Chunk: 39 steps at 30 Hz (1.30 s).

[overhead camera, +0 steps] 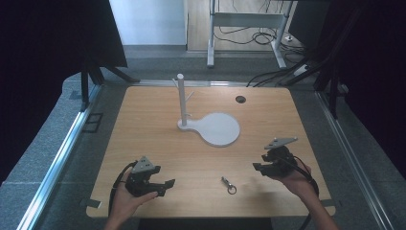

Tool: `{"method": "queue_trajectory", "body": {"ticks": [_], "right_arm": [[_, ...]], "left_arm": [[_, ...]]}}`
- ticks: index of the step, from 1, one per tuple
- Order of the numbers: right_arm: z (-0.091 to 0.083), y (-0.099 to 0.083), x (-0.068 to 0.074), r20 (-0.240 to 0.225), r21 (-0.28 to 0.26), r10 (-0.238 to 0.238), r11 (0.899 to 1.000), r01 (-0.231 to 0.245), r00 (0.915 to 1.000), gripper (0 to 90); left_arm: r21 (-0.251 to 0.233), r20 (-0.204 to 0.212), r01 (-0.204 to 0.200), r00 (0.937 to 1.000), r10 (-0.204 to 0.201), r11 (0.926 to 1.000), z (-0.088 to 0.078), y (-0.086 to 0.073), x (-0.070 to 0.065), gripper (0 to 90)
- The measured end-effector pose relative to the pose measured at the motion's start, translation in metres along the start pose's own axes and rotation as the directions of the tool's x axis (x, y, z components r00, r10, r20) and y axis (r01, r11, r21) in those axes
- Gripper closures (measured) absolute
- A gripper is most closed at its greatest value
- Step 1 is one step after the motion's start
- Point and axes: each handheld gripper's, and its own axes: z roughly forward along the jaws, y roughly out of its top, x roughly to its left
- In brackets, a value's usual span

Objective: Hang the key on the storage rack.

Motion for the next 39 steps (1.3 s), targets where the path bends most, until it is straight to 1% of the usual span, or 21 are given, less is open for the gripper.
{"method": "queue_trajectory", "body": {"ticks": [1,2,4,7,10,11,13,20,24,27,28,31,32,33,34,35,36,37,39], "right_arm": [[0.0,0.0,0.0,0.0,0.0,0.0,1.0,0.0,1.0,49.7],[0.002,0.006,0.004,-0.017,0.011,-0.016,1.0,0.016,0.9997,50.1],[0.003,0.008,0.005,-0.024,0.015,-0.02,1.0,0.02,0.9995,50.2],[0.007,0.015,0.01,-0.036,0.039,-0.032,0.999,0.033,0.9988,50.5],[0.012,0.022,0.019,-0.05,0.061,-0.058,0.996,0.061,0.9971,50.2],[0.012,0.022,0.019,-0.05,0.061,-0.058,0.996,0.061,0.9971,50.2],[0.015,0.026,0.023,-0.063,0.069,-0.065,0.995,0.069,0.9959,50.2],[0.021,0.031,0.029,-0.076,0.091,-0.082,0.992,0.089,0.9937,50.8],[0.025,0.033,0.034,-0.084,0.106,-0.091,0.989,0.1,0.9923,52.0],[0.026,0.034,0.036,-0.088,0.114,-0.096,0.988,0.105,0.9915,52.8],[0.028,0.034,0.039,-0.097,0.124,-0.103,0.986,0.114,0.99,53.7],[0.031,0.034,0.042,-0.1,0.136,-0.107,0.983,0.121,0.9891,54.5],[0.034,0.034,0.045,-0.115,0.15,-0.118,0.98,0.135,0.9864,55.5],[0.034,0.034,0.045,-0.115,0.15,-0.118,0.98,0.135,0.9864,55.5],[0.038,0.034,0.047,-0.122,0.166,-0.123,0.976,0.142,0.9849,56.7],[0.038,0.034,0.047,-0.122,0.166,-0.123,0.976,0.142,0.9849,56.7],[0.042,0.033,0.049,-0.132,0.181,-0.12,0.973,0.143,0.9839,57.8],[0.042,0.033,0.049,-0.132,0.181,-0.12,0.973,0.143,0.9839,57.8],[0.046,0.033,0.05,-0.139,0.198,-0.119,0.969,0.145,0.9831,58.8]], "left_arm": [[0.0,0.0,0.0,1.0,0.0,1.0,0.0,0.0,0.0,22.8],[-0.005,-0.008,0.0,1.0,0.0,1.0,0.0,0.0,0.0,22.4],[-0.012,-0.018,-0.002,0.9998,0.002,0.9999,0.0,0.0,0.0,22.1],[-0.018,-0.026,-0.003,0.9997,0.002,0.9998,-0.001,0.0,0.001,21.3],[-0.018,-0.031,-0.001,0.9995,0.001,0.9998,-0.001,-0.001,0.002,21.2],[-0.017,-0.031,0.0,0.9995,-0.001,0.9998,-0.001,-0.001,0.002,21.2],[-0.012,-0.034,0.001,0.9994,-0.001,0.9999,-0.001,-0.001,0.003,21.3],[-0.006,-0.034,-0.002,0.9994,0.002,1.0,0.0,-0.001,0.002,21.7],[0.006,-0.029,-0.009,0.9995,0.009,0.9999,0.001,-0.001,0.001,22.4],[0.006,-0.025,-0.013,0.9996,0.013,0.9999,0.001,-0.001,0.0,22.5],[0.004,-0.025,-0.016,0.9996,0.016,0.9999,0.0,-0.001,0.0,22.5],[0.004,-0.025,-0.015,0.9996,0.015,0.9999,-0.001,-0.001,0.0,22.5],[0.006,-0.026,-0.014,0.9996,0.014,0.9999,0.0,-0.001,0.001,22.6],[0.006,-0.026,-0.014,0.9996,0.014,0.9999,0.0,-0.001,0.001,22.6],[0.011,-0.026,-0.013,0.9996,0.013,0.9999,0.0,-0.001,0.002,22.6],[0.011,-0.026,-0.013,0.9996,0.013,0.9999,0.0,-0.001,0.002,22.7],[0.013,-0.025,-0.012,0.9996,0.012,0.9998,0.0,-0.002,0.002,22.7],[0.015,-0.024,-0.011,0.9996,0.012,0.9998,0.001,-0.002,0.003,22.7],[0.018,-0.023,-0.013,0.9996,0.013,0.9998,0.001,-0.002,0.002,22.9]]}}
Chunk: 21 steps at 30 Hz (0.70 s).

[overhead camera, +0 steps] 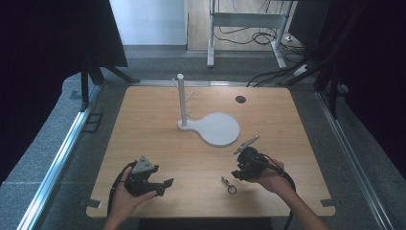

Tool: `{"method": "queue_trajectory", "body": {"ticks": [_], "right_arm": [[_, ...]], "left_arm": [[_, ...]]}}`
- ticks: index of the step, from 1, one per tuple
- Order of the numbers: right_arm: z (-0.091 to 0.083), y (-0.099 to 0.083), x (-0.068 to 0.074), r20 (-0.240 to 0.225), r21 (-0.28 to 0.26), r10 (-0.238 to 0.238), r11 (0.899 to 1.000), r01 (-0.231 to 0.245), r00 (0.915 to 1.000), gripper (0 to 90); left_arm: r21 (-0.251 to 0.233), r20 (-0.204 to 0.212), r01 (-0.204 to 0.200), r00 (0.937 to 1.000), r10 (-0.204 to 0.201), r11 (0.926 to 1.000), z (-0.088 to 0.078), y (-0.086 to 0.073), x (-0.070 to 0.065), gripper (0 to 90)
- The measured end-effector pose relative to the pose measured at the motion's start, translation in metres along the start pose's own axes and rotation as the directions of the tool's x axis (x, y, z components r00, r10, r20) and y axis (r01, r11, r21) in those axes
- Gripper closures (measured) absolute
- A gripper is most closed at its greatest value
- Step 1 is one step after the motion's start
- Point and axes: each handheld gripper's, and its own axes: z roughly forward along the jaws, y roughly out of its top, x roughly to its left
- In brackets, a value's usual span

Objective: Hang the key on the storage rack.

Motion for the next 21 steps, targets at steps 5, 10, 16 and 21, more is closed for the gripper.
{"method": "queue_trajectory", "body": {"ticks": [5,10,16,21], "right_arm": [[0.008,0.002,0.005,-0.014,0.024,-0.018,1.0,0.019,0.9997,61.6],[0.016,0.002,0.012,-0.03,0.066,-0.036,0.997,0.038,0.9989,64.4],[0.028,0.003,0.016,-0.041,0.097,-0.044,0.994,0.048,0.9982,67.5],[0.034,0.002,0.019,-0.047,0.114,-0.05,0.992,0.055,0.9976,69.1]], "left_arm": [[-0.003,0.005,-0.006,1.0,0.006,1.0,-0.001,0.0,-0.002,23.0],[0.001,0.008,-0.009,0.9999,0.009,1.0,0.0,0.0,-0.002,23.1],[0.004,0.01,-0.013,0.9999,0.013,0.9999,0.0,0.001,-0.003,23.1],[0.011,0.015,-0.017,0.9997,0.017,0.9998,0.002,0.001,-0.004,23.2]]}}
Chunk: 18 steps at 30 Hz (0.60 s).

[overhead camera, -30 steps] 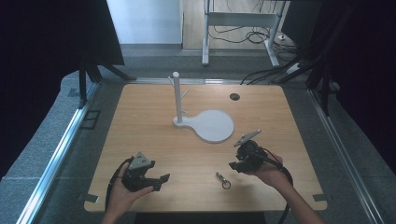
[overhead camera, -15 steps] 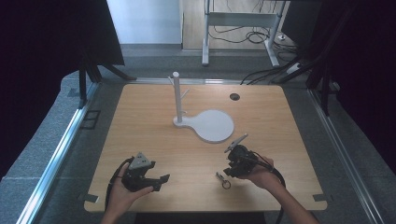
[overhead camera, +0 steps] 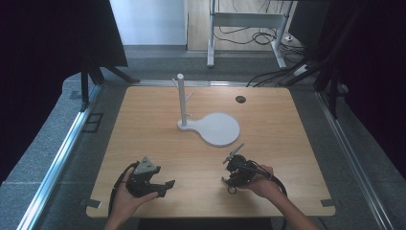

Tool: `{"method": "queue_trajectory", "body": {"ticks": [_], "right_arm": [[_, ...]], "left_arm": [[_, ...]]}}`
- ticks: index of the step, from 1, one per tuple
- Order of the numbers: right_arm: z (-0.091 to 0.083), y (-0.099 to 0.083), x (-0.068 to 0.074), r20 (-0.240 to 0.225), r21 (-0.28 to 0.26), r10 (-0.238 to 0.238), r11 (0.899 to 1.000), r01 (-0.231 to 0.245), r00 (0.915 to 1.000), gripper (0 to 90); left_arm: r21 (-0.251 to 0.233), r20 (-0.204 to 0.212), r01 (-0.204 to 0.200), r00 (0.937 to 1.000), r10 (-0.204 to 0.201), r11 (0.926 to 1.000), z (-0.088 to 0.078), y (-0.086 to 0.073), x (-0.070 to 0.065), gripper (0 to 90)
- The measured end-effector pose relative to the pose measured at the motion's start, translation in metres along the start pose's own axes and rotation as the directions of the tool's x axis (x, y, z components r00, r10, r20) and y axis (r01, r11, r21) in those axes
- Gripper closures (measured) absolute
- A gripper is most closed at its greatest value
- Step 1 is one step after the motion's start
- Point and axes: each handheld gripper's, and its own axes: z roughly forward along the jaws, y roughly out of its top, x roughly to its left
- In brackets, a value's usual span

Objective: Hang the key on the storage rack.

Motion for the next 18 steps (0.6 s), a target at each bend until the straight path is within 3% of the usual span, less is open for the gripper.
{"method": "queue_trajectory", "body": {"ticks": [18], "right_arm": [[0.016,0.001,0.005,-0.019,0.035,-0.006,0.999,0.007,0.9998,76.6]], "left_arm": [[0.008,0.004,-0.009,0.9999,0.009,0.9999,0.002,0.0,-0.001,23.3]]}}
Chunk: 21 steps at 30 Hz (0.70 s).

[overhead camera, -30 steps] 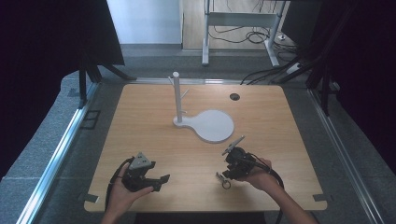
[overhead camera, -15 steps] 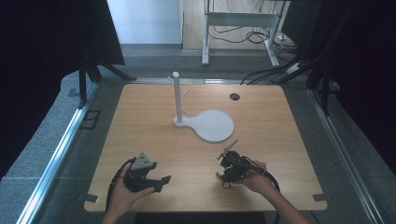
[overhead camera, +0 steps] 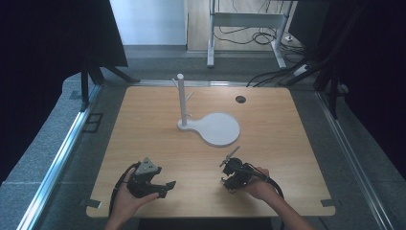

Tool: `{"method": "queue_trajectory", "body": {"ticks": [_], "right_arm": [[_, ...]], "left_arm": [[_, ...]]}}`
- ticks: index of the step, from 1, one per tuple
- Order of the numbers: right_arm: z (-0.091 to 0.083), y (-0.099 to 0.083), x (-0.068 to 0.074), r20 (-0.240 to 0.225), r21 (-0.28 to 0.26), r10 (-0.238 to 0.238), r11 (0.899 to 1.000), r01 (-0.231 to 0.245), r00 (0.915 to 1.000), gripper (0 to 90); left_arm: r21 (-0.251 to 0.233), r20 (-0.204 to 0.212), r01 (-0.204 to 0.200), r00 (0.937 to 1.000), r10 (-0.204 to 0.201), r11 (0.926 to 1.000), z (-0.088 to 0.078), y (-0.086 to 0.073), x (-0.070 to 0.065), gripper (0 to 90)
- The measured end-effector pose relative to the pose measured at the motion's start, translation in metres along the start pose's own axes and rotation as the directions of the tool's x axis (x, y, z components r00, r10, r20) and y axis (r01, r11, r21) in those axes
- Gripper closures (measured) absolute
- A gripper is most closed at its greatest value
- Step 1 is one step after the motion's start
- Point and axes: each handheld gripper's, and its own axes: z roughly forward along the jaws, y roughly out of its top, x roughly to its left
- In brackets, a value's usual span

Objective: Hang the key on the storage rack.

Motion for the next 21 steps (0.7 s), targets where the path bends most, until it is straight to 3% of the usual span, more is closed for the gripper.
{"method": "queue_trajectory", "body": {"ticks": [5,12,21], "right_arm": [[0.001,0.001,0.0,0.026,0.005,0.001,1.0,-0.001,0.9997,83.9],[0.0,-0.001,0.001,0.046,0.011,-0.007,1.0,0.006,0.9989,84.4],[-0.021,0.0,-0.003,0.067,-0.048,0.0,0.999,0.004,0.9977,84.6]], "left_arm": [[0.005,-0.001,0.0,1.0,0.0,1.0,0.001,0.0,0.0,23.4],[0.006,0.0,-0.006,1.0,0.006,1.0,0.001,0.0,-0.002,23.4],[0.005,0.0,-0.009,1.0,0.009,0.9999,0.001,0.0,-0.002,23.5]]}}
